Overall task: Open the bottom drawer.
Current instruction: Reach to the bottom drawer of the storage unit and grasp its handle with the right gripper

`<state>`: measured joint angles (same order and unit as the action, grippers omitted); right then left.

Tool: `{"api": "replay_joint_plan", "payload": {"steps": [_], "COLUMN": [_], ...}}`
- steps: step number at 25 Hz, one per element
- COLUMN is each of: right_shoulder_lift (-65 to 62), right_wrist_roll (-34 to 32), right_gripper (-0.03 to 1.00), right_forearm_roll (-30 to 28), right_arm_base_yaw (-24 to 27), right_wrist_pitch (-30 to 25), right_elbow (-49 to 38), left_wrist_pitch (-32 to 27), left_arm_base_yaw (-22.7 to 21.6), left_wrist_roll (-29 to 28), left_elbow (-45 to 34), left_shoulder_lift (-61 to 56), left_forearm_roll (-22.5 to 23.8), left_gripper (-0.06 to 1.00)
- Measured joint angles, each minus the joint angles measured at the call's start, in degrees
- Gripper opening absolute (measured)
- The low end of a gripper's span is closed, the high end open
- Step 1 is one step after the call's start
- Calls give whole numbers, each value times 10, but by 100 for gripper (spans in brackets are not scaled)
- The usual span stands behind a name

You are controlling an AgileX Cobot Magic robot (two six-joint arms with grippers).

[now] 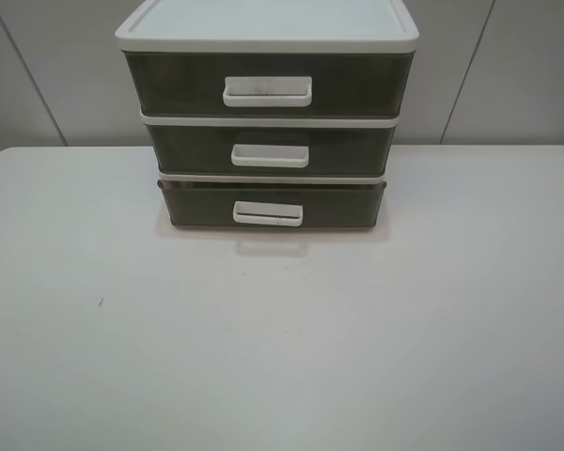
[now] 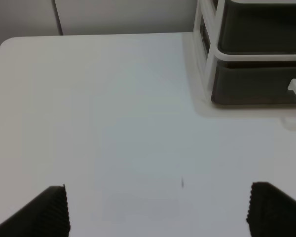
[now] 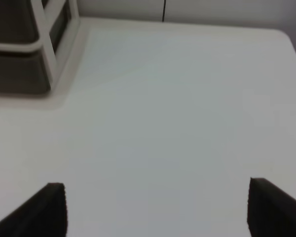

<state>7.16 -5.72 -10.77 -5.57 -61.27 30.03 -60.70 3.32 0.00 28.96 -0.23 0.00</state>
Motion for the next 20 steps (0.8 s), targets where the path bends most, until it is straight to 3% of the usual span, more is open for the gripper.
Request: {"api": "replay_joint_plan", "payload": {"steps": [4, 6, 9, 14, 17, 20], "right_shoulder_lift": [133, 199, 277, 396, 480, 558], "right_wrist_roll": [1, 11, 34, 132, 192, 215], "right_gripper": [73, 73, 73, 73, 73, 73], "right_forearm_roll": [-5, -5, -5, 19, -7, -48], "right_arm_base_yaw": [0, 0, -20, -158, -237, -264], "right_wrist_pitch": [5, 32, 131, 315, 412, 506], "right_elbow": [2, 11, 27, 33, 34, 34], "left_wrist_pitch": [0, 0, 0, 0, 0, 0], "left_arm_base_yaw": [0, 0, 0, 0, 0, 0], "left_wrist_roll": [0, 0, 0, 0, 0, 0], "left_elbow": [0, 0, 0, 0, 0, 0], "left_shoulder_lift": [0, 0, 0, 0, 0, 0], "left_forearm_roll": [0, 0, 0, 0, 0, 0], "left_gripper": [74, 74, 74, 74, 74, 74]}}
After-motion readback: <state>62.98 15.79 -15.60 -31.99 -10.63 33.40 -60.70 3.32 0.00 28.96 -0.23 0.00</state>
